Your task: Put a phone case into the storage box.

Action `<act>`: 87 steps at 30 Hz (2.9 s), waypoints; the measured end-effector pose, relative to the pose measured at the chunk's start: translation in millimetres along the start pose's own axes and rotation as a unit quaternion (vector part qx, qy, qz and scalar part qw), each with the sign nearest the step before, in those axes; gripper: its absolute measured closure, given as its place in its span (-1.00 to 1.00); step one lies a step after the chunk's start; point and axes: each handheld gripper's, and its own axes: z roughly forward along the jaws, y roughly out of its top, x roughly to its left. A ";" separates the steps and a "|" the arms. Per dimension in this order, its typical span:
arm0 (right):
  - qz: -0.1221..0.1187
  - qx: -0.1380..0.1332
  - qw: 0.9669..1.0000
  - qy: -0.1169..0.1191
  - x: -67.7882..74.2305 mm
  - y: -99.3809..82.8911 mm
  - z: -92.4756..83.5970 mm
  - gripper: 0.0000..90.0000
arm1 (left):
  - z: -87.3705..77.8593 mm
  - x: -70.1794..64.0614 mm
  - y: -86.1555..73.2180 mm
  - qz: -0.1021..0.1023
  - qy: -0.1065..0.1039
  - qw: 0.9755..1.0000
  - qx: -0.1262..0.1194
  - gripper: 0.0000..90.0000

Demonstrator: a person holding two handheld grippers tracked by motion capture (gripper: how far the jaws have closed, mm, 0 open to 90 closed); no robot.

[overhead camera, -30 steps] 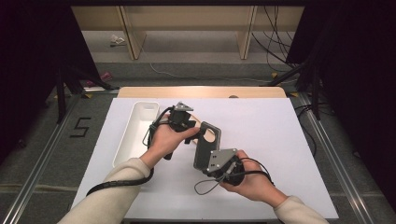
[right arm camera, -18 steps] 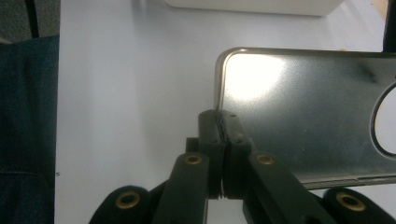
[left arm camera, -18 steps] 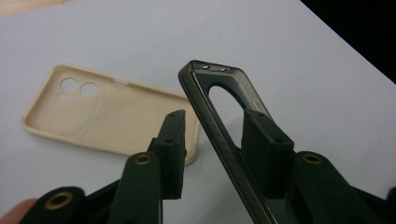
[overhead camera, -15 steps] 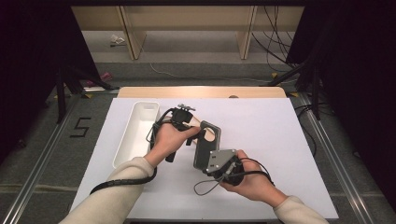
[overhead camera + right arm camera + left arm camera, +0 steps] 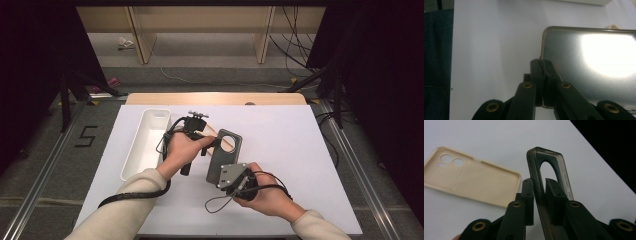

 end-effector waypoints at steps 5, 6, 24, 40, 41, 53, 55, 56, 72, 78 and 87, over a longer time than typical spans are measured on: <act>-0.001 0.009 1.000 -0.002 0.4 -0.3 3.5 0.98 | -2.1 -4.4 0.3 -0.004 -0.016 1.000 -0.011 0.81; 0.002 0.011 1.000 -0.003 0.7 -0.2 3.7 0.98 | -2.9 -5.6 0.5 -0.001 -0.018 1.000 -0.011 0.82; 0.024 -0.018 0.999 -0.027 -6.9 -7.1 4.5 0.12 | -9.5 -1.9 -7.8 0.068 -0.008 0.995 -0.065 0.84; 0.102 -0.086 0.990 -0.046 -20.0 -26.7 -6.8 -0.59 | -43.0 8.6 -32.4 0.138 0.022 0.973 -0.182 0.83; 0.109 -0.090 0.989 -0.043 -21.1 -28.2 -7.4 -0.59 | -44.6 9.7 -33.6 0.138 0.022 0.973 -0.186 0.83; 0.156 -0.116 0.980 -0.043 -31.5 -43.6 -12.3 -0.63 | -51.2 19.3 -45.4 0.140 0.020 0.965 -0.223 0.83; 0.158 -0.118 0.979 -0.045 -33.0 -45.6 -12.7 -0.63 | -51.7 19.3 -46.4 0.141 0.021 0.964 -0.226 0.83; 0.159 -0.120 0.979 -0.044 -33.4 -46.4 -12.7 -0.63 | -51.8 19.4 -46.7 0.142 0.020 0.963 -0.226 0.83; 0.191 -0.154 0.968 -0.056 -39.4 -64.0 -29.2 -0.63 | -56.8 22.1 -48.9 0.148 0.024 0.959 -0.239 0.83; 0.211 -0.163 0.961 -0.072 -42.5 -77.9 -40.7 -0.63 | -59.2 23.2 -47.7 0.148 0.026 0.958 -0.243 0.83; 0.223 -0.168 0.957 -0.083 -43.7 -87.6 -47.5 -0.63 | -63.4 26.0 -45.5 0.151 0.036 0.956 -0.248 0.83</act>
